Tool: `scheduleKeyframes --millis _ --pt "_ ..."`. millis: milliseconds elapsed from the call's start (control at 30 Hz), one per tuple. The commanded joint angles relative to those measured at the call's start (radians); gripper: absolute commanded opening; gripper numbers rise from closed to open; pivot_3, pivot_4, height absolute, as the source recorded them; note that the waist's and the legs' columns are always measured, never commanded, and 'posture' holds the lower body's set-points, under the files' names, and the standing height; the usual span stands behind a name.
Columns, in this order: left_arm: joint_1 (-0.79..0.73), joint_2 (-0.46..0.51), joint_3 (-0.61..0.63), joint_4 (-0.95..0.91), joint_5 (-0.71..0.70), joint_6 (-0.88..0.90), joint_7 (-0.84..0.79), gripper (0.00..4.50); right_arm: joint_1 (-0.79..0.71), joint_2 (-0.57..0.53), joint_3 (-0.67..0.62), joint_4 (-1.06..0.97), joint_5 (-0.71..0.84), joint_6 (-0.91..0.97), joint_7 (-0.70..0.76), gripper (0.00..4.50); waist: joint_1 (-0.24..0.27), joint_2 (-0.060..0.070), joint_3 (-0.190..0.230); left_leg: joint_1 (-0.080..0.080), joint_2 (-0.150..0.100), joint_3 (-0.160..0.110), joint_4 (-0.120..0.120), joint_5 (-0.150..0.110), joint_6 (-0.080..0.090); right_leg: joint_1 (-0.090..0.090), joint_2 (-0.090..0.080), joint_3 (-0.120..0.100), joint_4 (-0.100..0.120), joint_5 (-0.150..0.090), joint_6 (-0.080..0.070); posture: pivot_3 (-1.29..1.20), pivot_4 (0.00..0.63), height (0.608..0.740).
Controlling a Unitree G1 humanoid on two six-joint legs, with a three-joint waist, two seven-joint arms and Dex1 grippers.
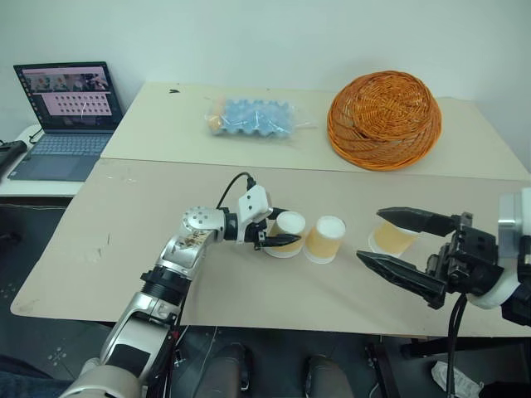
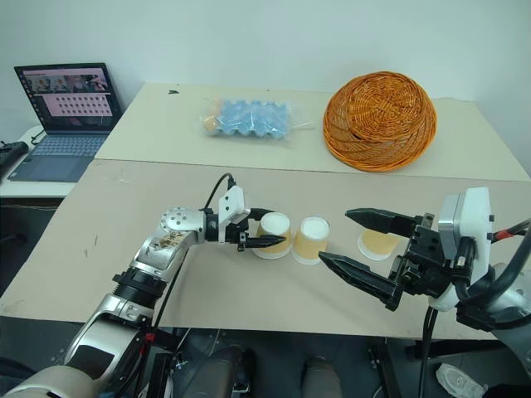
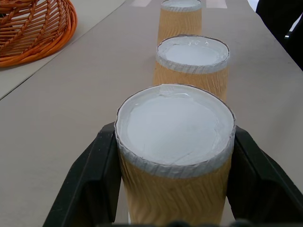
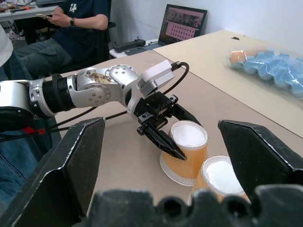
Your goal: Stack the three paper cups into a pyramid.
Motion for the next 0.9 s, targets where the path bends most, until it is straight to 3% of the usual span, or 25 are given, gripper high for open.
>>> scheduleKeyframes --millis 33,433,500,533,600,900 --pt "-0.007 -0.015 -0.025 0.008 0.016 0.004 -0.005 2.43 -0.003 -0.004 -0.035 -0.02 0.016 -0.025 -0.002 4.5 0.0 0.0 0.0 0.0 0.0 0.0 0.0 0.0 0.0 0.0 0.0 0.0 0.0 0.0 0.0 0.0 0.15 0.726" --pt "-0.009 -0.022 -0.024 0.009 0.025 0.007 -0.016 2.43 0.0 -0.003 -0.042 -0.023 0.016 -0.026 -0.006 4.5 0.0 0.0 0.0 0.0 0.0 0.0 0.0 0.0 0.0 0.0 0.0 0.0 0.0 0.0 0.0 0.0 0.15 0.726" --pt "-0.007 -0.017 -0.023 0.008 0.026 0.013 -0.017 3.38 0.0 -0.003 -0.042 -0.023 0.017 -0.026 -0.007 4.5 0.0 0.0 0.0 0.0 0.0 0.0 0.0 0.0 0.0 0.0 0.0 0.0 0.0 0.0 0.0 0.0 0.15 0.726" --pt "-0.005 -0.016 -0.022 0.005 0.024 0.017 -0.022 3.59 0.0 -0.004 -0.042 -0.023 0.018 -0.026 -0.007 4.5 -0.001 0.0 0.0 0.0 0.0 0.0 0.0 0.0 0.0 0.0 0.0 0.0 0.0 0.0 0.0 0.0 0.15 0.726" --pt "-0.003 -0.013 -0.023 0.0 0.024 0.016 -0.025 4.47 -0.001 -0.003 -0.042 -0.023 0.019 -0.026 -0.006 4.5 -0.004 0.0 0.0 0.0 0.0 0.0 0.0 0.0 0.0 0.0 0.0 0.0 0.0 0.0 0.0 0.0 0.15 0.726" --pt "0.015 0.008 -0.001 -0.05 -0.006 0.067 -0.033 4.47 -0.013 -0.003 -0.024 -0.017 0.019 -0.028 -0.001 4.5 -0.008 0.0 0.0 0.0 0.0 0.0 0.0 0.0 0.0 -0.001 0.0 0.0 0.0 0.0 0.0 0.0 0.15 0.726"
